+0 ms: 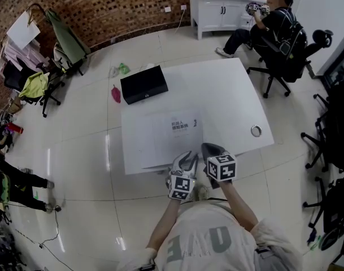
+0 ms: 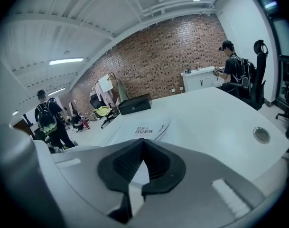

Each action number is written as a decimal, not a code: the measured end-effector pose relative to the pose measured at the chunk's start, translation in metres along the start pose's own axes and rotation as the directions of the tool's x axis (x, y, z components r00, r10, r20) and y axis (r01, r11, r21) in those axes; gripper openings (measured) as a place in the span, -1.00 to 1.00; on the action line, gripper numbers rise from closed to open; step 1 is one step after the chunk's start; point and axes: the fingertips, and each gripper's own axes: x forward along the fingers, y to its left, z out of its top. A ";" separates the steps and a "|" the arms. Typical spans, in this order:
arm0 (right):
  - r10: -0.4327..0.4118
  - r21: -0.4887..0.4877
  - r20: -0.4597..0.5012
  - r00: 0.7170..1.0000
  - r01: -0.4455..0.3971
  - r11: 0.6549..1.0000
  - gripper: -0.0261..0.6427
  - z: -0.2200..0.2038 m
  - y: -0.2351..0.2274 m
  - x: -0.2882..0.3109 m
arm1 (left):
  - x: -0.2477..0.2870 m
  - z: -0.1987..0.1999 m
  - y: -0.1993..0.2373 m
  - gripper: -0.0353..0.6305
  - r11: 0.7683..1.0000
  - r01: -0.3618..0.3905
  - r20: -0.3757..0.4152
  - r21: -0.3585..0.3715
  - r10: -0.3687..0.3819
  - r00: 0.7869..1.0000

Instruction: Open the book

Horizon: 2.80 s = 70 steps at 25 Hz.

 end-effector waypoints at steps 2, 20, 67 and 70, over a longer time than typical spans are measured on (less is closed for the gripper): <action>0.008 0.000 0.005 1.000 -0.008 1.000 -0.91 0.003 0.003 -0.001 | 0.001 -0.003 -0.001 -0.54 1.000 0.003 -0.012 0.010 -0.003 1.000; 0.066 0.013 0.037 0.997 -0.066 0.998 -0.91 0.024 0.033 -0.003 | 0.015 0.021 0.006 -0.49 0.997 -0.030 0.027 0.065 0.028 0.999; -0.182 -0.182 -0.179 0.967 0.149 0.972 -0.91 -0.087 -0.029 0.037 | -0.128 -0.108 0.161 -0.64 0.710 -0.583 -0.232 -0.394 0.537 0.811; -0.188 -0.182 -0.176 0.966 0.156 0.971 -0.91 -0.087 -0.028 0.038 | -0.129 -0.126 0.159 -0.60 0.705 -0.604 -0.275 -0.371 0.538 0.797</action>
